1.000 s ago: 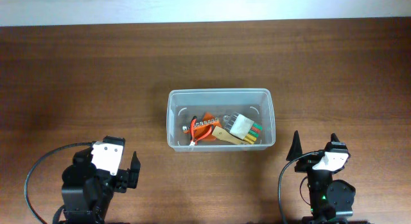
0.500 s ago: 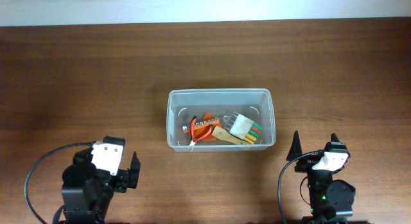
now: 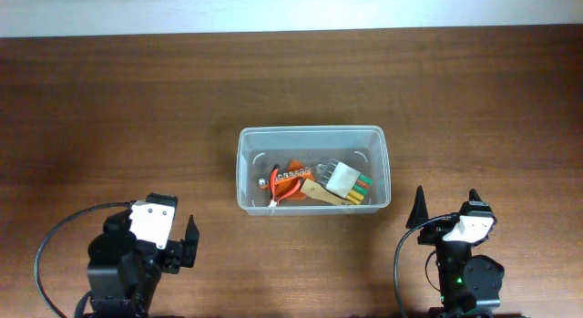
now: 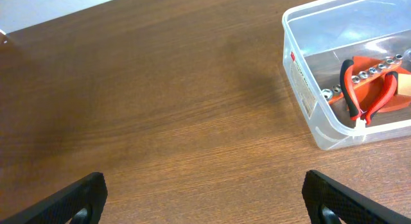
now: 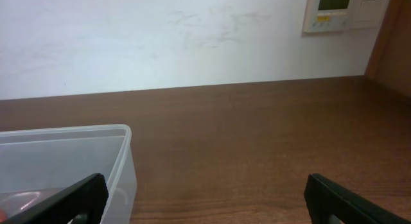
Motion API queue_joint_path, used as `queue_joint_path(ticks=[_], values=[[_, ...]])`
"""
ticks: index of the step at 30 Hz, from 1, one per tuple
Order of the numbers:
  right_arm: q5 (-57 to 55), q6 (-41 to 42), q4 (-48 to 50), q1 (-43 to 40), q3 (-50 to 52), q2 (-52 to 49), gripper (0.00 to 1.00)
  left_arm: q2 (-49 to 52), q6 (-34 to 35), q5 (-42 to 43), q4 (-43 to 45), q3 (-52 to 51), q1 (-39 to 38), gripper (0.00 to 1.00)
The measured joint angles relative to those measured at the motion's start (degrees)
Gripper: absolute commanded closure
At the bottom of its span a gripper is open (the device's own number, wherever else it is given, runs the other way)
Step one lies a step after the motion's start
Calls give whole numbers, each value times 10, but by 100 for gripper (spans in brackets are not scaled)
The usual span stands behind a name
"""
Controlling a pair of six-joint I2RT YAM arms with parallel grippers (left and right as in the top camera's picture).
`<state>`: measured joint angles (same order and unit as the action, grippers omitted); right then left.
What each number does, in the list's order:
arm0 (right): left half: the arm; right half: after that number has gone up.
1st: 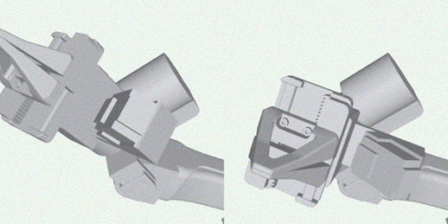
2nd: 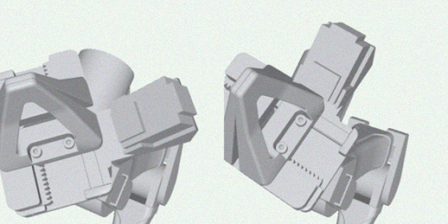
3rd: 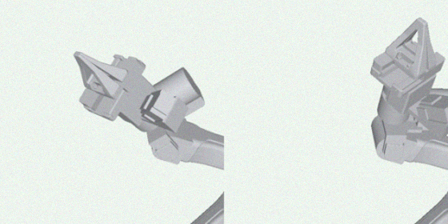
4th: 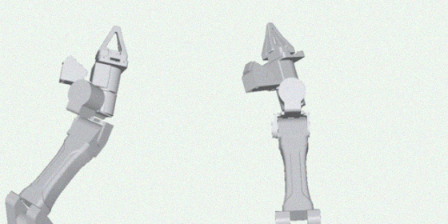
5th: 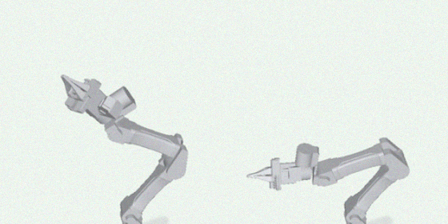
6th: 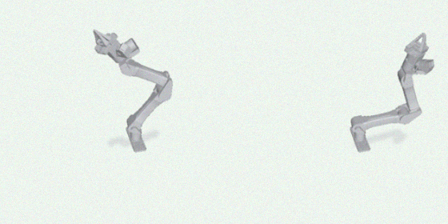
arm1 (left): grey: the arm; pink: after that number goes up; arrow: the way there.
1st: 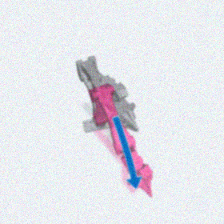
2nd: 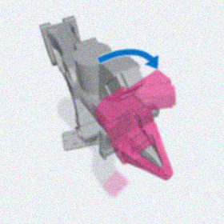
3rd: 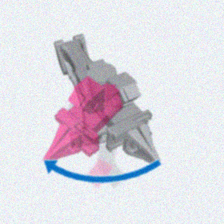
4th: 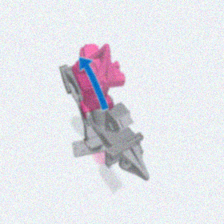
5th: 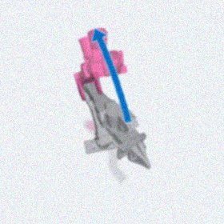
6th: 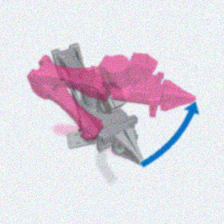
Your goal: Pack container
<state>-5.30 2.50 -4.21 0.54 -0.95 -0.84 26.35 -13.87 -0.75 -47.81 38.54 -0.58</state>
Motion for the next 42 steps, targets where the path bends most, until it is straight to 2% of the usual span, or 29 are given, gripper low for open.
queue_joint_path(ticks=[5, 10, 17, 22, 27, 35, 42], values=[[0, 0, 0, 0, 0, 0, 1, -14, 0, 34, -5, -7, 0, 1], [1, 0, 0, 0, 0, 0, 1, -113, 0, 100, 43, -86, 0, 1], [2, 0, 0, 0, 1, 0, 1, -241, 0, 116, 308, -264, 0, 1], [2, 0, 0, 0, 1, 0, 1, -255, 0, 90, 449, -343, 0, 1], [2, 0, 0, 0, 1, 0, 1, -256, 0, 62, 441, -378, -3, 1], [2, 0, 0, 0, 1, 0, 1, -256, 65, -29, 438, -378, -3, 1], [2, 0, 0, 0, 1, 0, 1, -256, 102, -43, 438, -378, -3, 1]])
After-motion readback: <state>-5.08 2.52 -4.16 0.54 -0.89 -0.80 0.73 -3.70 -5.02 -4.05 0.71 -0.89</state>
